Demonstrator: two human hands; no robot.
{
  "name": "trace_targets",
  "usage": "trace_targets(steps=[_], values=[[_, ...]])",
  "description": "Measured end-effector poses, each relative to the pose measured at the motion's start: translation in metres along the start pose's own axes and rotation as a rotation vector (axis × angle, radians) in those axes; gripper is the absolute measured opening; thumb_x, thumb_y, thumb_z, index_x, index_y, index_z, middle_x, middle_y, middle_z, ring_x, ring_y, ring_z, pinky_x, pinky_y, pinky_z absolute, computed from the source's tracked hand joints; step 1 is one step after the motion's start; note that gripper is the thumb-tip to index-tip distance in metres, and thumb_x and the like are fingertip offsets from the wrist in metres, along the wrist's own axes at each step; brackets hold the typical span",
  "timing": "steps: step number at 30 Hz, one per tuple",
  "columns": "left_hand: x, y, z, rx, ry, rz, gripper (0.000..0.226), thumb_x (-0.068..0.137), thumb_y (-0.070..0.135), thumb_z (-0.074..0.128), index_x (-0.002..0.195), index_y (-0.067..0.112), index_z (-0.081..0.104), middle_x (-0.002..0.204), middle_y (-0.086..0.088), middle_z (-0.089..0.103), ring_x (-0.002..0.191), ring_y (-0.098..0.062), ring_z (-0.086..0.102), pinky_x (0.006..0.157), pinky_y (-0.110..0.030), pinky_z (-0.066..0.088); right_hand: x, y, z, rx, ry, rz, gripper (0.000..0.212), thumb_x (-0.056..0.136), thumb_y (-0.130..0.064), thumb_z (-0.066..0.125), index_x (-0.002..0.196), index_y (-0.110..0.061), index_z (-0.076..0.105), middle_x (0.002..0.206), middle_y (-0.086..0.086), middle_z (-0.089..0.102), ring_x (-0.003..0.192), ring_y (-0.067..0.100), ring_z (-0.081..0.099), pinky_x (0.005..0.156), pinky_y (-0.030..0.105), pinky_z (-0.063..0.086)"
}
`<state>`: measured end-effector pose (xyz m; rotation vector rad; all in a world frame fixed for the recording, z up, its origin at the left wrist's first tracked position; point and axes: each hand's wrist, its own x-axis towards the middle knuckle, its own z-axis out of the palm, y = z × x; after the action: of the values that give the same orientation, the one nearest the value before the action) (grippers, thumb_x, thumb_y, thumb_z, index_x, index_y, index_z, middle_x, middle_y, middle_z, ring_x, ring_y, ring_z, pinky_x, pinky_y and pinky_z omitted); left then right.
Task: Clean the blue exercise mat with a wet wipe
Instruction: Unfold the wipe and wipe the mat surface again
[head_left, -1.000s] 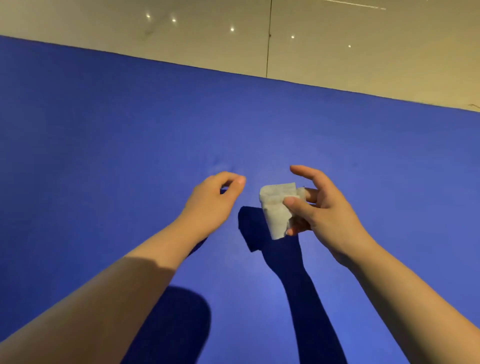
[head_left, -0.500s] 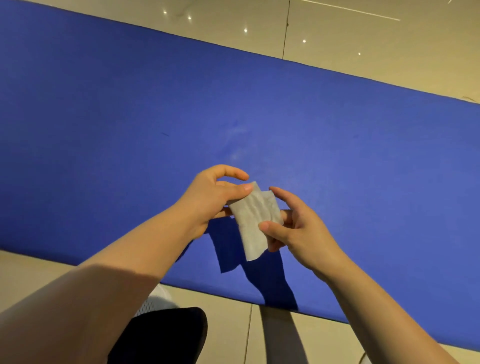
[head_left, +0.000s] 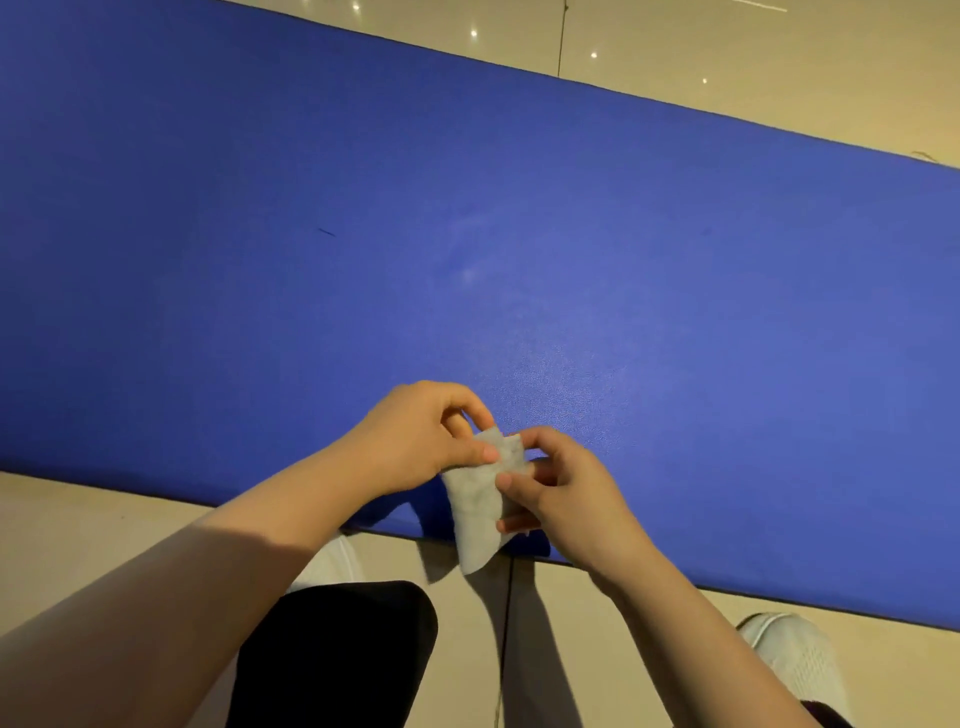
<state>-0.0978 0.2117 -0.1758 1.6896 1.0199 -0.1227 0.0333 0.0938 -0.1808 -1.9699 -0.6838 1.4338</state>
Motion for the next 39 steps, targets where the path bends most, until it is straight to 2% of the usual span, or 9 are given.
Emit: trace_targets(steps=[5,10,13,16,21,26,30,33,39], values=[[-0.007,-0.034,-0.004,0.572,0.156,0.142,0.071,0.079,0.074,0.046,0.134,0.029,0.052,0.137,0.005,0.046,0.129,-0.016,0.039,0.101,-0.036,0.034,-0.002,0.007,-0.033,-0.377,0.709,-0.274,0.011,0.096,-0.011,0.051,0.089,-0.018,0.054,0.076,-0.012,0.054,0.071,0.016,0.051,0.056,0.023,0.036],[-0.025,-0.076,0.003,1.089,-0.152,0.016,0.109,0.076,0.081,0.048,0.145,0.041,-0.026,0.153,0.007,-0.036,0.147,-0.019,-0.024,0.117,-0.056,0.002,-0.005,0.075,0.017,-0.732,0.503,-0.434,0.019,0.082,0.007,0.065,0.089,-0.009,0.056,0.101,0.004,0.058,0.084,0.028,0.055,0.054,0.03,0.045],[-0.022,-0.077,0.007,1.193,-0.14,0.053,0.11,0.084,0.07,0.052,0.136,0.035,-0.039,0.144,0.001,-0.046,0.145,-0.026,-0.027,0.115,-0.061,0.007,-0.012,0.1,0.027,-0.766,0.406,-0.55,0.028,0.086,-0.023,0.072,0.104,-0.012,0.055,0.135,0.008,0.051,0.128,0.029,0.048,0.092,0.032,0.049],[-0.026,-0.075,0.005,1.255,-0.144,0.096,0.094,0.093,0.065,0.04,0.149,0.028,-0.026,0.155,-0.006,-0.034,0.147,-0.033,-0.019,0.114,-0.061,0.017,-0.01,0.103,0.004,-0.982,0.273,-0.594,0.063,0.068,-0.037,0.087,0.116,-0.013,0.054,0.136,0.012,0.052,0.128,0.03,0.047,0.09,0.034,0.051],[-0.054,-0.086,-0.004,1.132,0.084,0.293,0.067,0.092,0.062,0.026,0.139,0.022,0.051,0.141,-0.012,0.053,0.125,-0.038,0.054,0.089,-0.061,0.049,-0.021,0.079,-0.019,-1.273,0.27,-0.745,0.07,0.04,0.001,0.091,0.107,-0.001,0.071,0.107,0.016,0.07,0.096,0.032,0.07,0.058,0.03,0.057],[-0.06,-0.074,-0.021,1.033,0.222,0.34,0.084,0.085,0.083,0.021,0.147,0.028,0.034,0.143,-0.012,0.051,0.129,-0.037,0.05,0.097,-0.065,0.04,-0.046,0.041,-0.036,-1.149,0.45,-0.868,0.045,0.065,-0.005,0.087,0.107,-0.006,0.071,0.099,0.009,0.072,0.086,0.027,0.07,0.048,0.029,0.052],[-0.057,-0.022,-0.03,1.047,0.3,0.541,0.076,0.094,0.07,0.018,0.13,0.019,0.062,0.119,-0.012,0.068,0.102,-0.035,0.068,0.076,-0.05,0.057,-0.062,0.007,-0.06,-1.051,0.61,-0.894,0.024,0.092,-0.022,0.051,0.1,-0.01,0.07,0.087,0.005,0.071,0.072,0.031,0.066,0.041,0.032,0.049],[-0.049,0.016,-0.013,1.14,0.338,0.696,0.069,0.095,0.063,0.023,0.118,0.018,0.07,0.107,-0.009,0.073,0.091,-0.031,0.072,0.061,-0.039,0.058,-0.078,0.014,-0.086,-0.962,0.674,-0.823,0.023,0.085,-0.017,0.058,0.1,-0.005,0.071,0.092,0.008,0.073,0.075,0.033,0.069,0.053,0.039,0.057],[-0.018,0.015,0.047,1.258,-0.007,0.537,0.063,0.091,0.055,0.029,0.13,0.018,0.062,0.121,-0.019,0.066,0.103,-0.043,0.065,0.073,-0.051,0.056,-0.07,0.083,-0.099,-0.931,0.544,-0.531,0.034,0.077,0.0,0.077,0.106,-0.013,0.064,0.103,0.001,0.067,0.085,0.031,0.064,0.057,0.035,0.051]])
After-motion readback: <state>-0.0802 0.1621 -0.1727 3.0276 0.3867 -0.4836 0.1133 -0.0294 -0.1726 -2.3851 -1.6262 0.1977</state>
